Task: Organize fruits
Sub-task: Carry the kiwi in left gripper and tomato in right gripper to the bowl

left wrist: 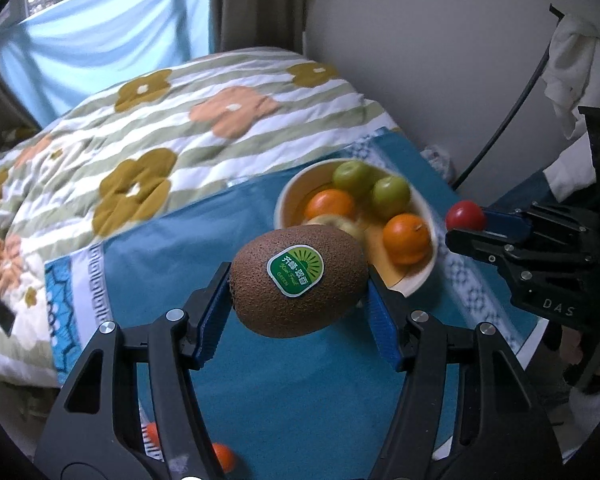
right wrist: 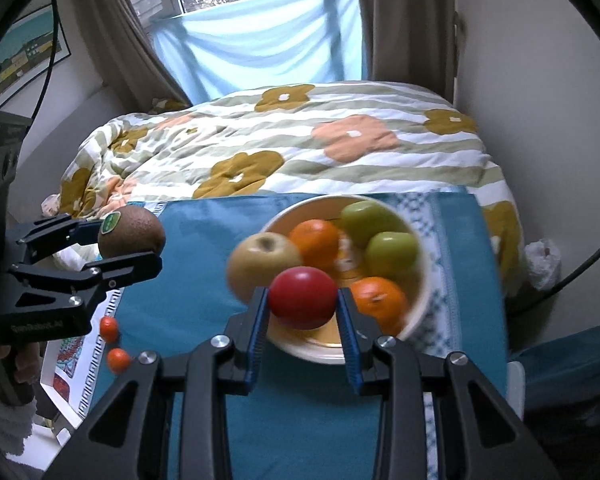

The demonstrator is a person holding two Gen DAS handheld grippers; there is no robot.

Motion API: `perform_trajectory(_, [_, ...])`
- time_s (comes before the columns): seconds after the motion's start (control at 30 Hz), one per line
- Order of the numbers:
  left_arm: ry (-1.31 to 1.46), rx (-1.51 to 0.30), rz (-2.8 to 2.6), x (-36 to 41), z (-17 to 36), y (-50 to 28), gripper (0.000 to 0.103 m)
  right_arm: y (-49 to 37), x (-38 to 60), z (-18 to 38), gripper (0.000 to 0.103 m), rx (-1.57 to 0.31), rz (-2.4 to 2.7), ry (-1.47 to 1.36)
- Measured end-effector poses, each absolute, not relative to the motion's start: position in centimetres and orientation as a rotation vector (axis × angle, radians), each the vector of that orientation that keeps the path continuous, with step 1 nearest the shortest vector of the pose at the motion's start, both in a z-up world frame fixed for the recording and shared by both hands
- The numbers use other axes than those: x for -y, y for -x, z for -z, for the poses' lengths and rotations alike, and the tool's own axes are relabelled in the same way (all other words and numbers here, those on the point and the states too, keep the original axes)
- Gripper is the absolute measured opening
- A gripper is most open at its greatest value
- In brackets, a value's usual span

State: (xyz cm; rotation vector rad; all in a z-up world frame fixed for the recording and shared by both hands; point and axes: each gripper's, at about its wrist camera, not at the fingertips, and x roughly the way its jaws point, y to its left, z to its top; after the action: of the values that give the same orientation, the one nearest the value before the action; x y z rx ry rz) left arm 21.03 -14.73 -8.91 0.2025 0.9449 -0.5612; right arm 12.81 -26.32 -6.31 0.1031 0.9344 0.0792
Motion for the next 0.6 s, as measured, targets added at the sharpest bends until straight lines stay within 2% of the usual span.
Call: perform_trajectory(0.6, [-0.333,-0.99,0.62,28.1,13.7,-24.6,0.067,-14.5,37.7,8.5,0.031,-0.97,-0.042,-0.151])
